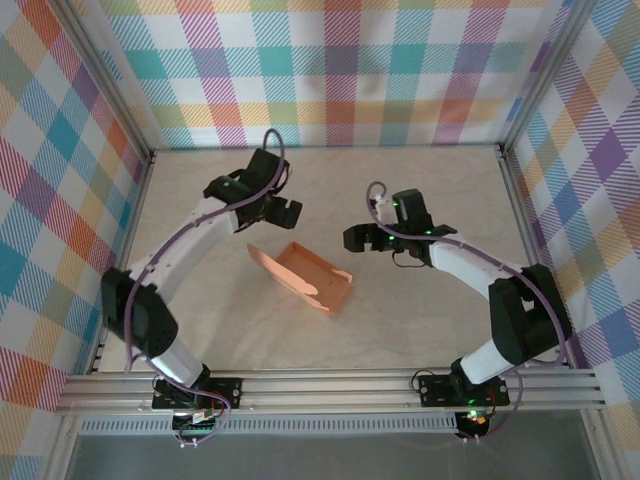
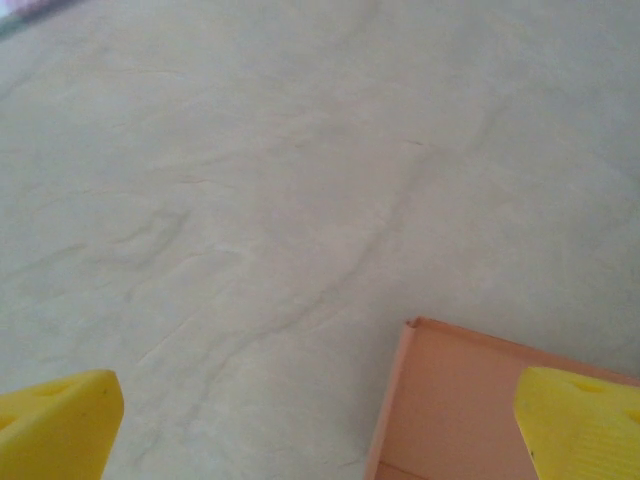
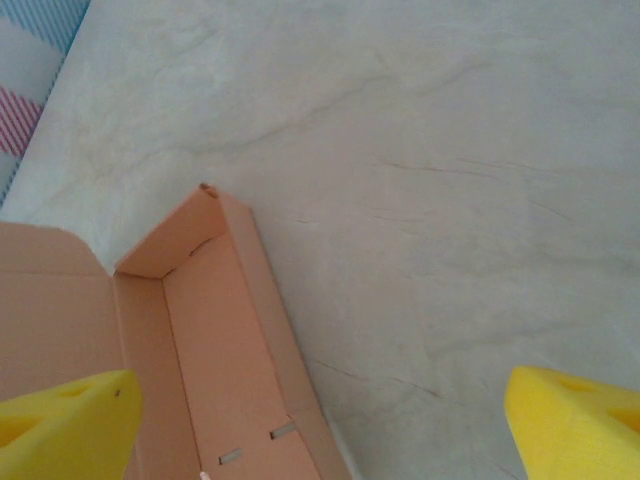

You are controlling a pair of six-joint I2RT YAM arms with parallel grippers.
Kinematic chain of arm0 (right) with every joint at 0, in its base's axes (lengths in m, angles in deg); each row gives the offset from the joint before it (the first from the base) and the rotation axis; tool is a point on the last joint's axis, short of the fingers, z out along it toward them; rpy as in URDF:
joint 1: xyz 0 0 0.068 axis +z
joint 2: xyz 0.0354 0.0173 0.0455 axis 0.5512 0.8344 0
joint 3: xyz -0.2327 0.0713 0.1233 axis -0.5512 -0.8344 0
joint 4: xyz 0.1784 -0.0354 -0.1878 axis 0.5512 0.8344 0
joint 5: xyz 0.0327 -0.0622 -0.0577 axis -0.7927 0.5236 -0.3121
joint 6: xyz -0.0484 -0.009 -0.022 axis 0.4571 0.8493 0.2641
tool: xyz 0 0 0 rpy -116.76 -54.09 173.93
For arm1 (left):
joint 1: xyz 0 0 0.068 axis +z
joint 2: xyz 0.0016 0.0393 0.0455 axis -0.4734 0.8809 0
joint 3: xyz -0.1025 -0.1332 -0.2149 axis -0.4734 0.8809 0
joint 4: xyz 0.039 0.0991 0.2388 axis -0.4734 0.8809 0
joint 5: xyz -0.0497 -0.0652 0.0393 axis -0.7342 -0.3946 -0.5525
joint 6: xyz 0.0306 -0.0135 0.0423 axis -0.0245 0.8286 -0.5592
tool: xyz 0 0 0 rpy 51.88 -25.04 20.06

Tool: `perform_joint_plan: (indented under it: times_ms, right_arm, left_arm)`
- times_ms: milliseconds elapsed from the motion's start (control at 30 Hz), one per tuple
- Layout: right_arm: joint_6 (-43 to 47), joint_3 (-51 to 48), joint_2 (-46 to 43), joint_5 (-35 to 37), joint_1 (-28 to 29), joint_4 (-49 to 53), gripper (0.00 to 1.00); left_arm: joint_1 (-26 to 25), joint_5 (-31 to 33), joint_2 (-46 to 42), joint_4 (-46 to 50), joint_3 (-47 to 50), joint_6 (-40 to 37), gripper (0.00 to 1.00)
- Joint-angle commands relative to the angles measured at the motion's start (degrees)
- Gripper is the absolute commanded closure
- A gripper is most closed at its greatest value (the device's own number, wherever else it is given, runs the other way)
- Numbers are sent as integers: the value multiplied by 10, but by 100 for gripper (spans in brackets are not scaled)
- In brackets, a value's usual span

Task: Fold the paper box

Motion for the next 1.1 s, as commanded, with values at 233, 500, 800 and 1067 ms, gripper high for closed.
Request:
perform_joint_plan:
  times_ms: [233,500,800,1067]
  right_arm:
    - [27,50,55,24,31,3,7]
    - [17,52,65,20,33,-1,7]
    - [16,38,50,45,32,1,7]
    - [-14,10,32,108,30,-31,7]
  left_arm:
    - [168,37,-302,-9,238,216,0]
    - [193,-73,-350,-27,381,344,5]
    - [138,-210,-279,-205,509,482,33]
    - [53,-220,-183,-260,487,509,44]
